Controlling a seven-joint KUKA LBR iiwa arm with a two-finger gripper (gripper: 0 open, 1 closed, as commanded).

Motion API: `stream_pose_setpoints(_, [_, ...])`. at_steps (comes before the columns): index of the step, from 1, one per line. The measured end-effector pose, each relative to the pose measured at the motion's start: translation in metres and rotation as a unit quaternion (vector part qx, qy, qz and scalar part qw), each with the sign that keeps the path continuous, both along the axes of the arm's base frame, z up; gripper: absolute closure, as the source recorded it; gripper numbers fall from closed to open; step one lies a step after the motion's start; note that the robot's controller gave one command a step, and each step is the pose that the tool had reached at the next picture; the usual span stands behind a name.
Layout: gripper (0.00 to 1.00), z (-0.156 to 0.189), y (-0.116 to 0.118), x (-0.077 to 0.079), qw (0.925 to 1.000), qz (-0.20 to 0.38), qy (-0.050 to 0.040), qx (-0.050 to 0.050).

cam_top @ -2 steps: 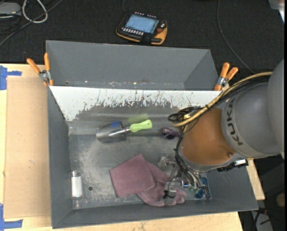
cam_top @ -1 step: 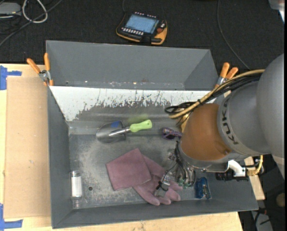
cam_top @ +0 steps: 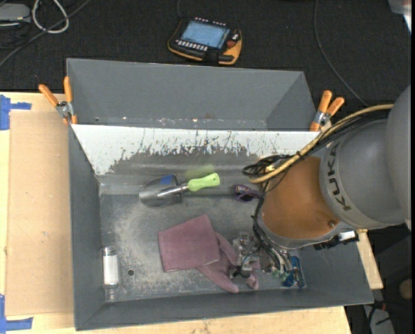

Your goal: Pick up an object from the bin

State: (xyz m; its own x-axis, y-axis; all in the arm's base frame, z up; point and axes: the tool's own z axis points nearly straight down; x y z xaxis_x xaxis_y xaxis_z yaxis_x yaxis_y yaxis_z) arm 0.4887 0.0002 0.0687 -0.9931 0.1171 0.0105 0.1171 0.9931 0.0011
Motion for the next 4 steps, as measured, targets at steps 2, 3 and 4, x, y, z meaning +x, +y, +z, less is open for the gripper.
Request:
stream_pose_setpoints(2, [1.00,0.003,0.000,0.000,1.0000,0.001,0.0003,0.000])
stream_pose_setpoints(3, [1.00,0.017,0.000,-0.001,1.0000,0.001,0.0011,0.000])
stream_pose_setpoints(4, [1.00,0.048,0.000,-0.003,1.0000,0.001,0.0062,0.000])
